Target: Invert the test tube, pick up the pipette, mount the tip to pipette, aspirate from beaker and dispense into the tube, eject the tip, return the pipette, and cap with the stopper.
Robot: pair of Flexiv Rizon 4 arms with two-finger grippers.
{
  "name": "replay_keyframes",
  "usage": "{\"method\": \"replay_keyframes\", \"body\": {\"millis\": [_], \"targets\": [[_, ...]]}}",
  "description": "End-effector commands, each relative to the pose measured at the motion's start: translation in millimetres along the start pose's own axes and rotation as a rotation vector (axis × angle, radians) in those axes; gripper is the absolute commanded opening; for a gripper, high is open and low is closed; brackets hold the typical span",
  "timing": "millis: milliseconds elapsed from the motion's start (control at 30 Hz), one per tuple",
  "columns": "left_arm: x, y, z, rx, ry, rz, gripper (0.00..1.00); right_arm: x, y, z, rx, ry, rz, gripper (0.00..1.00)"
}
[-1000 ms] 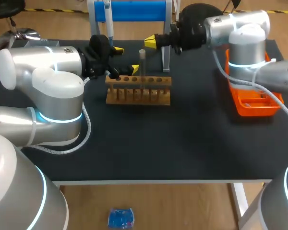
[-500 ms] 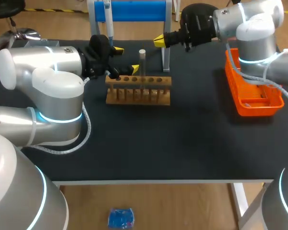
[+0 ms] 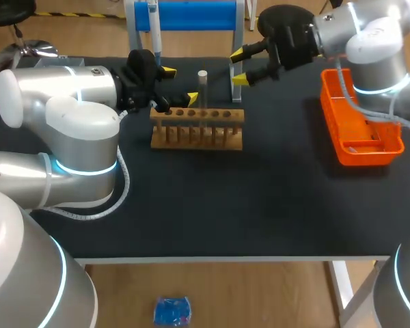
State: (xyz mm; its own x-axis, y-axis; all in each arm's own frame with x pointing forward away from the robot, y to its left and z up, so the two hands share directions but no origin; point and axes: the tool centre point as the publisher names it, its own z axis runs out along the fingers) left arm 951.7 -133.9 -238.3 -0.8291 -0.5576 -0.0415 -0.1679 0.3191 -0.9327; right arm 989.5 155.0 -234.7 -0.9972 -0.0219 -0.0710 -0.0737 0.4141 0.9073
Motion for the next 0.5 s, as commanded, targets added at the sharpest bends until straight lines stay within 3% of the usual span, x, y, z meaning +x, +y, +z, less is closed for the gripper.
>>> {"method": "replay_keyframes", "body": {"millis": [33, 500], "targets": [[-1.1, -0.4, 0.0, -0.002, 0.004, 0.0, 1.0, 3.4, -3.8, -5.5, 0.016, -0.001, -0.001, 1.0], [-1.1, -0.4, 0.0, -0.002, 0.004, 0.0, 1.0, 6.5, -6.4, -9.1, 0.022, 0.004, -0.007, 1.0]]}}
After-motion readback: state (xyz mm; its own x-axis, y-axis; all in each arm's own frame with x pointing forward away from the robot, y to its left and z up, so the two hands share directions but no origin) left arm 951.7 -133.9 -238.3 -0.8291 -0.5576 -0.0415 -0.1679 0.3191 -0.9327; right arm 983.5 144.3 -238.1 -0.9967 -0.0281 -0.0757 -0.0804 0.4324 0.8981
